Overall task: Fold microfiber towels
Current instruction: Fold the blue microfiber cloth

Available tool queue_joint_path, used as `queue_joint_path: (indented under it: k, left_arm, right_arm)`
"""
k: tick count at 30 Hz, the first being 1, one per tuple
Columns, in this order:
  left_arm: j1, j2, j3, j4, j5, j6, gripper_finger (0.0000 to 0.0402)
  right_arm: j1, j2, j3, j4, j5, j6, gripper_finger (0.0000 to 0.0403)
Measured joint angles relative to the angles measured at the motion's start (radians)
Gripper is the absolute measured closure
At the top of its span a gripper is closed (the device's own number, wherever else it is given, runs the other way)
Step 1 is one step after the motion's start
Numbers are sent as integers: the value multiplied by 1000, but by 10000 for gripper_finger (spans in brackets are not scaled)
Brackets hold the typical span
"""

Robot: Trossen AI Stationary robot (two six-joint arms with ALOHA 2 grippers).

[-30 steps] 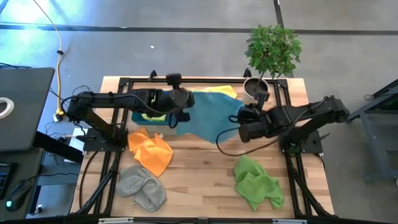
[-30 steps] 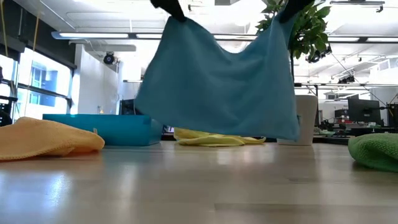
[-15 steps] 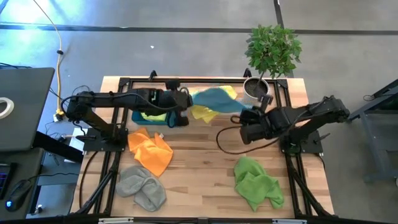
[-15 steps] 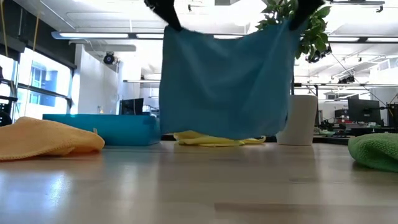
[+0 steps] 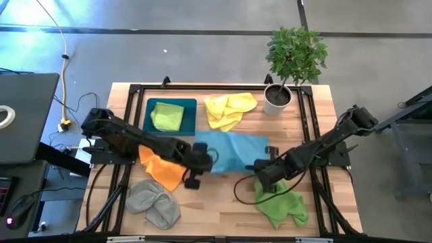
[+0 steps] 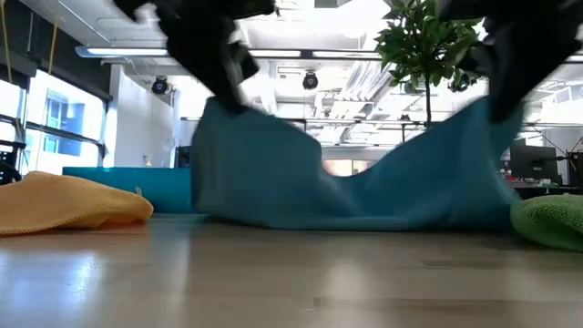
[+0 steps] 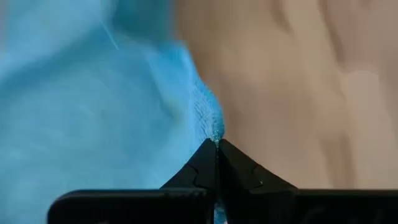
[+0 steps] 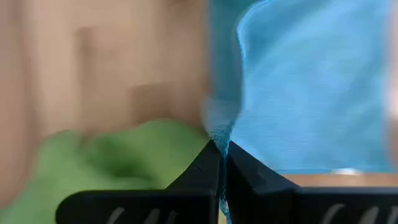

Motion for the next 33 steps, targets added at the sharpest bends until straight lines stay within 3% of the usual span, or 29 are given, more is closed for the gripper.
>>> queue_joint_path:
  k: [4,8,19,33]
  left_arm:
    - [-53,48,2,49,108,-5,401]
    - [-43,55,3,58,104,-32,401]
    - [96,48,-8,-80,-121,-159,401]
    - [228,48,-22,-87,-286,-157,401]
  right_arm:
    - [11,20,0,45,-84,-50,403]
    - [6,27,0,28,-92,-94,403]
    - [-65,27,0,-208,146,-104,403]
    - [-280,27,-82,-162,148,-288,402]
